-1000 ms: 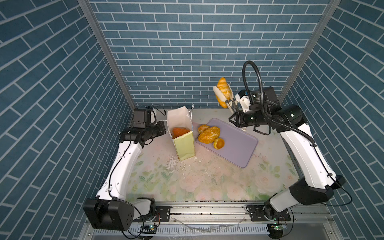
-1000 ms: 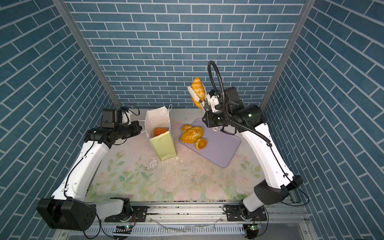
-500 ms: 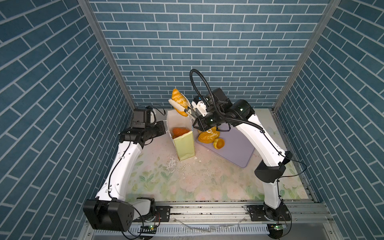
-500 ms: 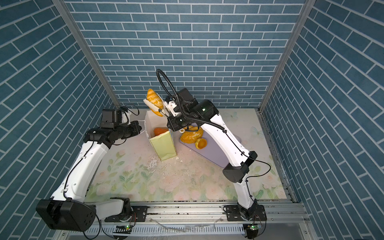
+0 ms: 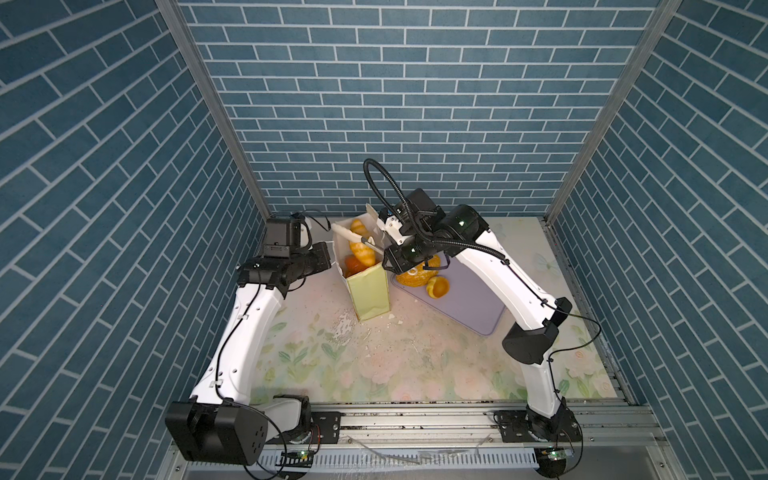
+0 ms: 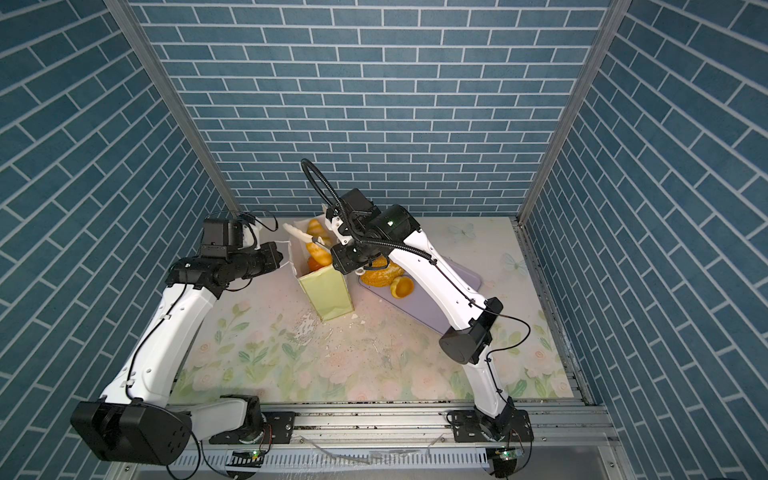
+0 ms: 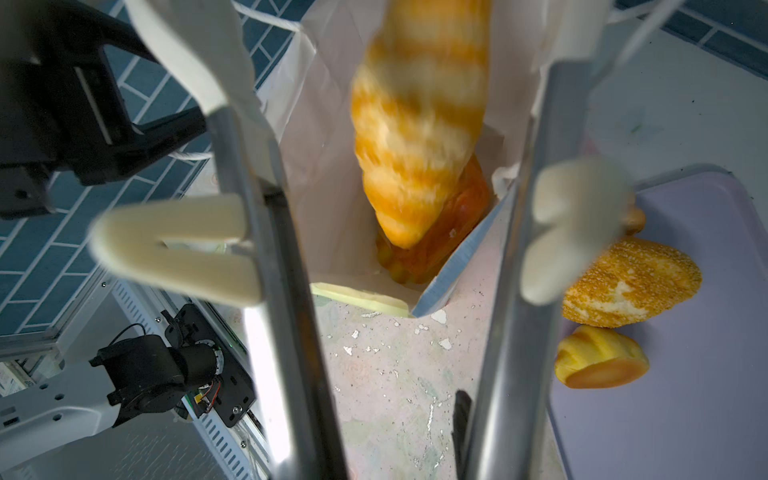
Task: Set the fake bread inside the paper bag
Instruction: 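Lift the croissant in the tongs and carry it over the bag opening, then open the tongs to drop the croissant into the bag and withdraw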
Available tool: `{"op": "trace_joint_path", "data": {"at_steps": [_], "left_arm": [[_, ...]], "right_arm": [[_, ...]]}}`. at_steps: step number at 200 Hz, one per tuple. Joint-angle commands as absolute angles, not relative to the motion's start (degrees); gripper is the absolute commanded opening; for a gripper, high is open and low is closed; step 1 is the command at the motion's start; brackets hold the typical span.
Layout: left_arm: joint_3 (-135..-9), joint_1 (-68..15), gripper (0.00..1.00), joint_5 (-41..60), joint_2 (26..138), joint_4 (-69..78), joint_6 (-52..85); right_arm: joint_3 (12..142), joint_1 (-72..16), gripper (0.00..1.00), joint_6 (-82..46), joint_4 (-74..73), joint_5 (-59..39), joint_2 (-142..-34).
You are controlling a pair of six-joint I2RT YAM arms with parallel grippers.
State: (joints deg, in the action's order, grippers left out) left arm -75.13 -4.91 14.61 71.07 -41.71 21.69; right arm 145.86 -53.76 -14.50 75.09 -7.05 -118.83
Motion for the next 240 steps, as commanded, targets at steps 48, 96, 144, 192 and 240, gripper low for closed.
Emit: {"op": "trace_joint_path", "data": {"at_steps": [48,96,144,192,240], "left_arm": [[-75.1,-5.2,0.05,14.4,70.3,-42.5,21.7],[-75.5,-5.2,0.05,14.6,70.5,-42.6,21.6],[-76.1,-5.2,0.05,14.3,70.5,-43.1,21.0],[-76.2,-5.1,0.05,14.2,70.5,-43.2,20.8],[-76.5,-5.1,0.05,13.6,70.4,-43.8,20.5]], "right_arm": [[151.1,-54.1,0.47,-11.8,74.3,-5.7,-116.9],[150.0,-51.8,0.46,-11.1,74.2,-1.3,-110.5],[134.7,-45.8,0.46,-12.1,75.3,2.0,-99.2],[105.9,-38.0,0.47,-16.5,73.5,3.8,-85.4],[84.1,-37.9,0.48,-22.4,71.0,2.2,-81.1]]}}
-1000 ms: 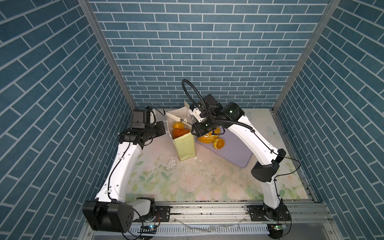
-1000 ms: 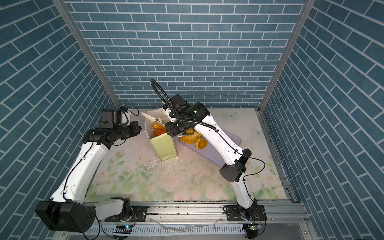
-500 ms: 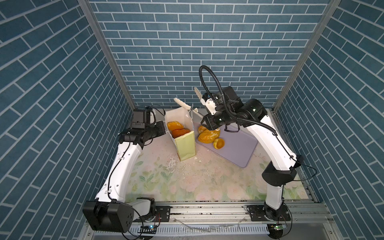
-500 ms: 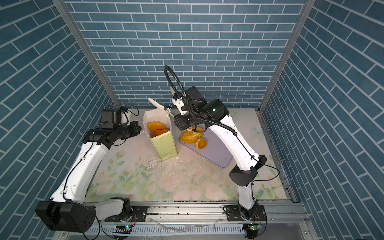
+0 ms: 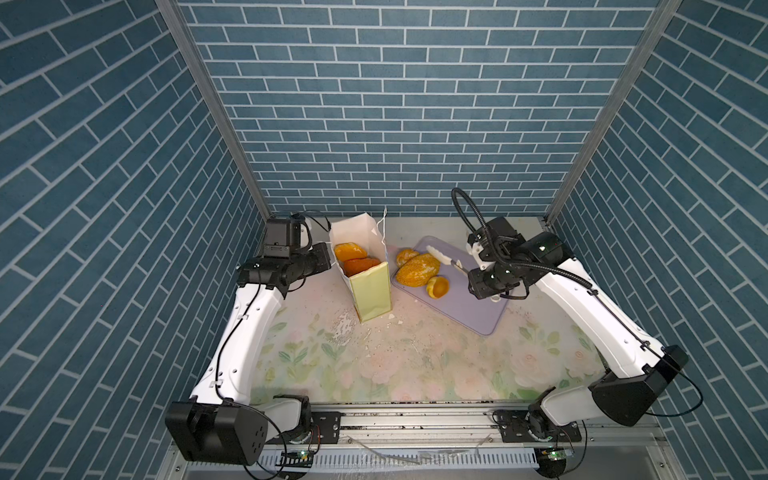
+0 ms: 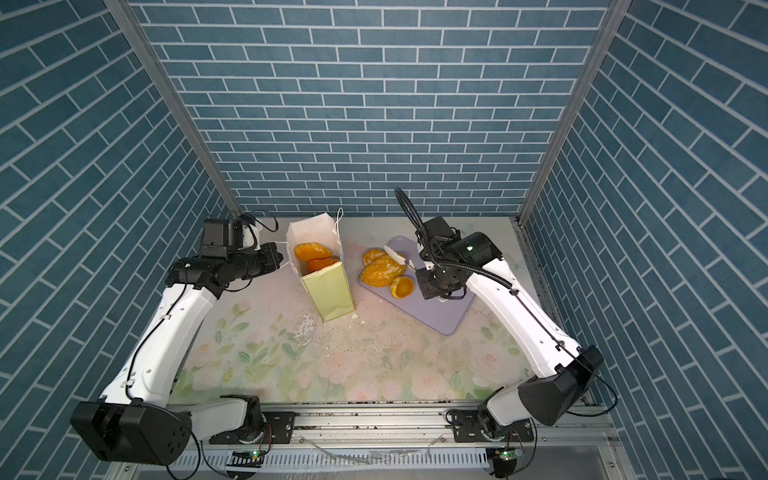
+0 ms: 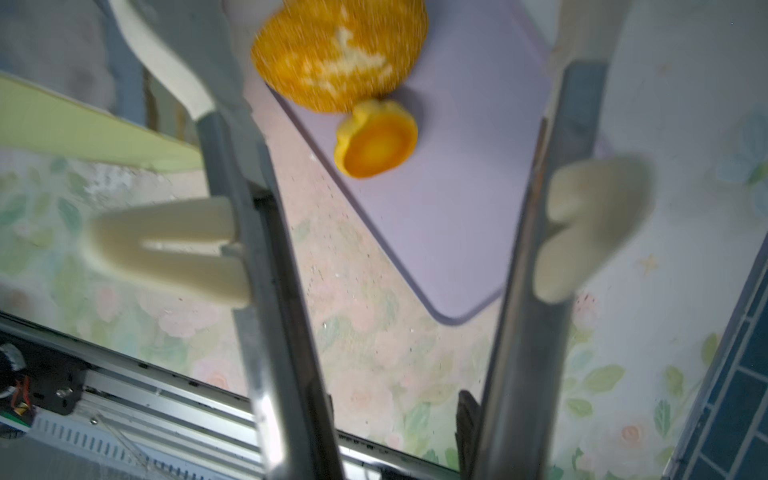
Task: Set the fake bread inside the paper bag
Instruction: 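Lower the tongs in the right gripper onto the yellow bun on the tray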
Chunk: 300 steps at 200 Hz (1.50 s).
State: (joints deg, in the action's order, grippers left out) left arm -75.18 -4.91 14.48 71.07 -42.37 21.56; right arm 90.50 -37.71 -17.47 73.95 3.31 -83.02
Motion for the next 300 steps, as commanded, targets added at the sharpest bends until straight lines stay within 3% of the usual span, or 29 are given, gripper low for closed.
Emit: {"op": "trace_joint_path", "data": {"at_steps": [1,55,131,300], "left_arm": [[-76.5,-5.1,0.05,13.6,70.3,-43.8,20.5],[-76.3,-5.1,0.05,13.6,70.6,-43.7,20.9],[-75.5,-5.1,0.05,12.7,69.9,-44.4,20.1],[-74.4,-5.1,0.05,13.4,69.8,-43.5,20.2]], "right_arm": [[83.8,-37.9,0.48,-22.6,70.9,2.1,-81.1],[80.0,-38.0,0.49,-24.7,65.1,-1.5,-86.3],[80.7,-37.3,0.49,-24.0,63.3,3.3,-94.4],[70.1,-23.4,0.48,-19.8,74.9,8.9,-78.2]]}}
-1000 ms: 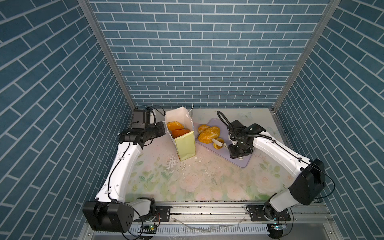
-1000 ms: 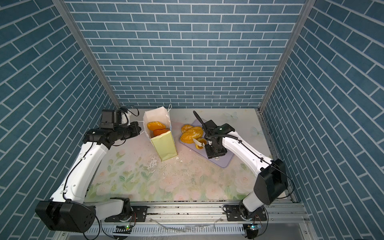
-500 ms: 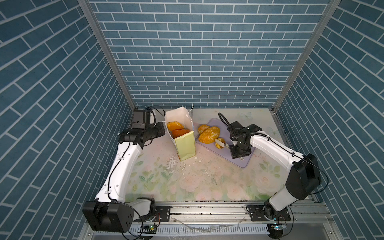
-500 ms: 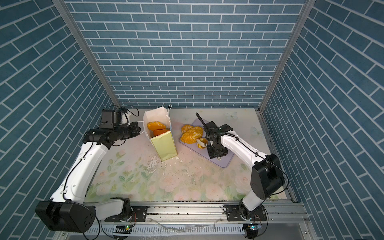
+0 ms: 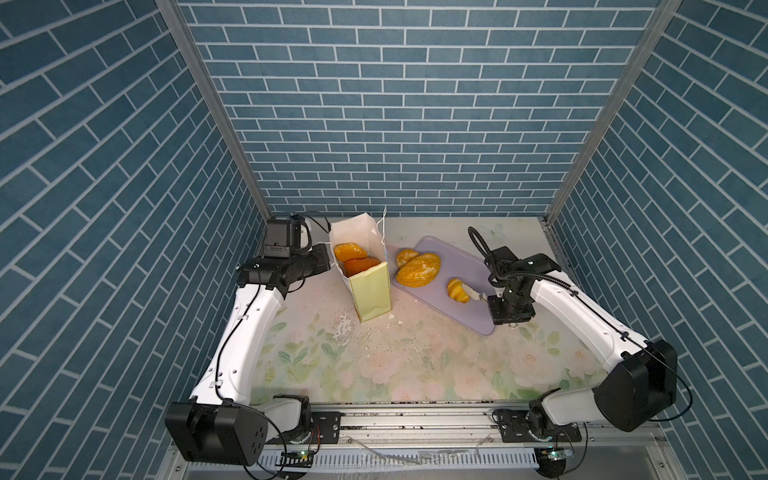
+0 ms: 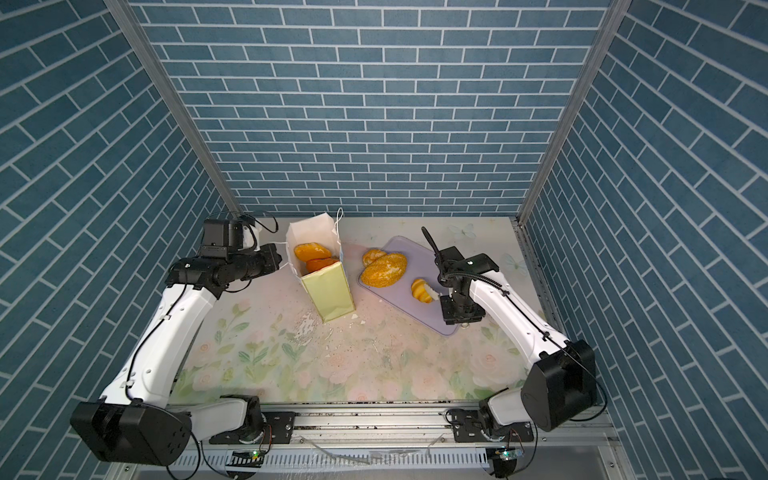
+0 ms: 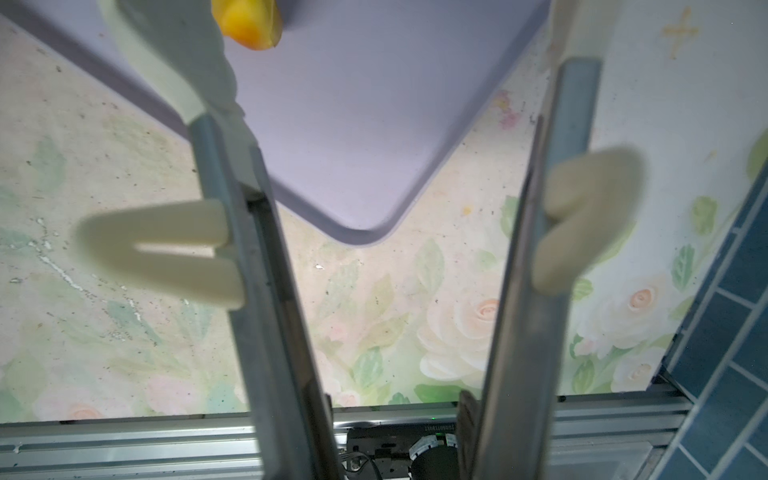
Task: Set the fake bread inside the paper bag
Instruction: 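Lower the tongs in the right gripper onto the yellow bun on the tray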
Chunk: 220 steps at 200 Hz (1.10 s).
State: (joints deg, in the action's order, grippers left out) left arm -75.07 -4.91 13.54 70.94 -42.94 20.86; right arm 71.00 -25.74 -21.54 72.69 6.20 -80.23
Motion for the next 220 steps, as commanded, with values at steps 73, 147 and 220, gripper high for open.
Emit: {"op": "trace_joint_path", "data": {"at_steps": [73,147,220], "left_arm": [[-75.3,-5.1,0.05,13.1,70.0,-44.2,20.1],[-76.3,-5.2,0.05,12.9,70.9,-44.4,20.5],[-76.3,-5.2,0.05,12.8,70.7,-44.8,20.1]], "right_arm": [[77.1,-21.9,0.48,-13.7,74.3,7.5,-80.5],[82.7,-34.9,0.48,-17.2,73.8,3.6,-85.6],[79.4,-36.9,0.50,-16.9,69.1,0.6,-90.9]]}}
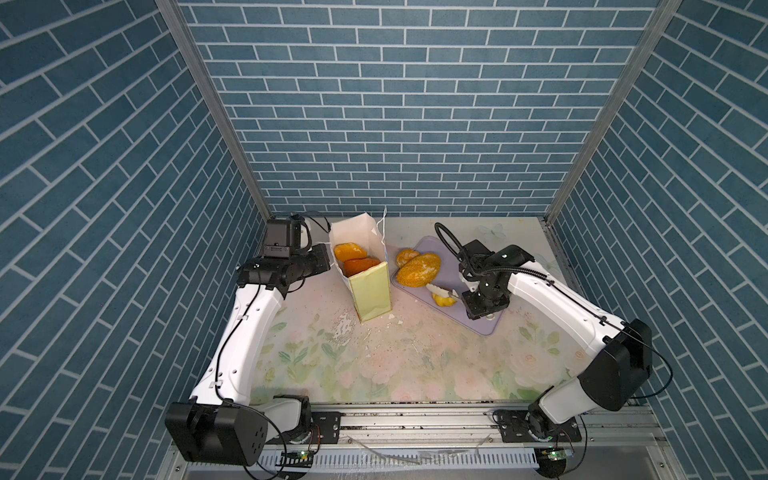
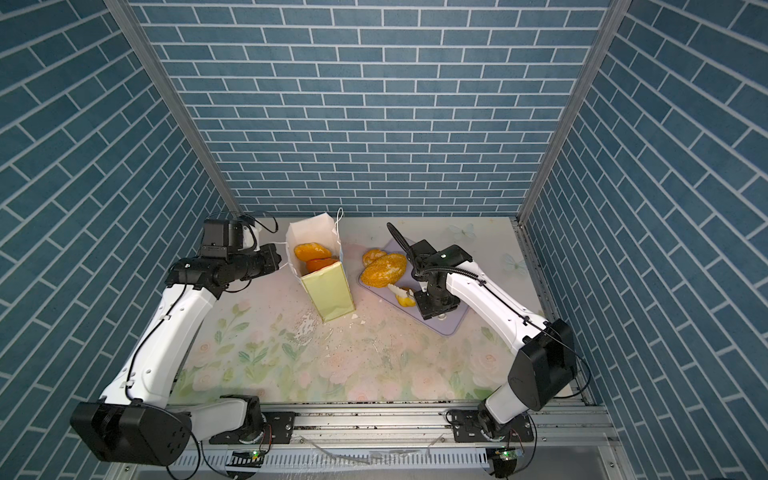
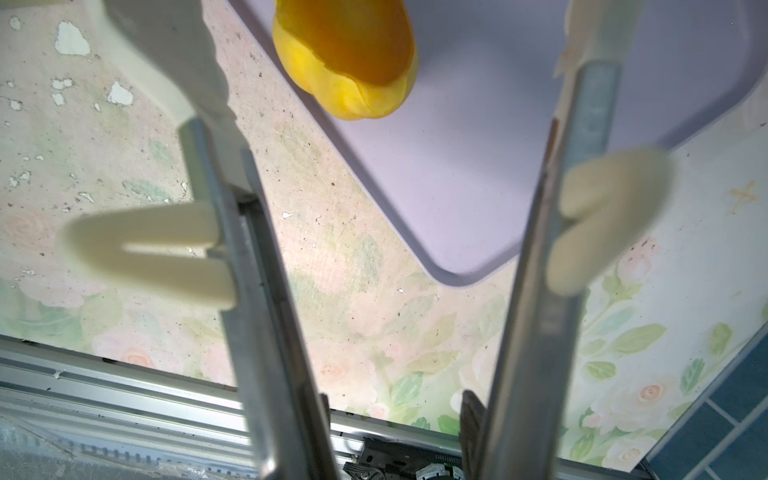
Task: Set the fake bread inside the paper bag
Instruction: 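Lower the tongs in the right gripper onto the yellow bun on the tray, then close the tongs on the yellow bun and lift it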
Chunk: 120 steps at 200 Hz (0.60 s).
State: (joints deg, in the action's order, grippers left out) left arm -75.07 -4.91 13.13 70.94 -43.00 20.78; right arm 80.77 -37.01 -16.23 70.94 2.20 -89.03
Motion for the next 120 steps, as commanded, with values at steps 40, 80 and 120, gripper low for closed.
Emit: {"op": "trace_joint_path", "data": {"at_steps": [40,80,120], "left_arm": [[-76.3,-5.1,0.05,12.6,70.4,-45.2,19.8],[-76.1,-5.2,0.05,12.3,70.5,-45.4,19.7],[-75.9,-5.1,0.05,12.2,70.7,-45.1,19.9]], "right_arm": [[78.4,-36.3,0.49,-17.2,66.5,-0.4,-94.7],[76.9,-35.1,0.47,-17.5,64.6,-2.3,-96.2],[75.5,-34.5,0.45,-17.1,64.2,-4.2,-96.9]]}}
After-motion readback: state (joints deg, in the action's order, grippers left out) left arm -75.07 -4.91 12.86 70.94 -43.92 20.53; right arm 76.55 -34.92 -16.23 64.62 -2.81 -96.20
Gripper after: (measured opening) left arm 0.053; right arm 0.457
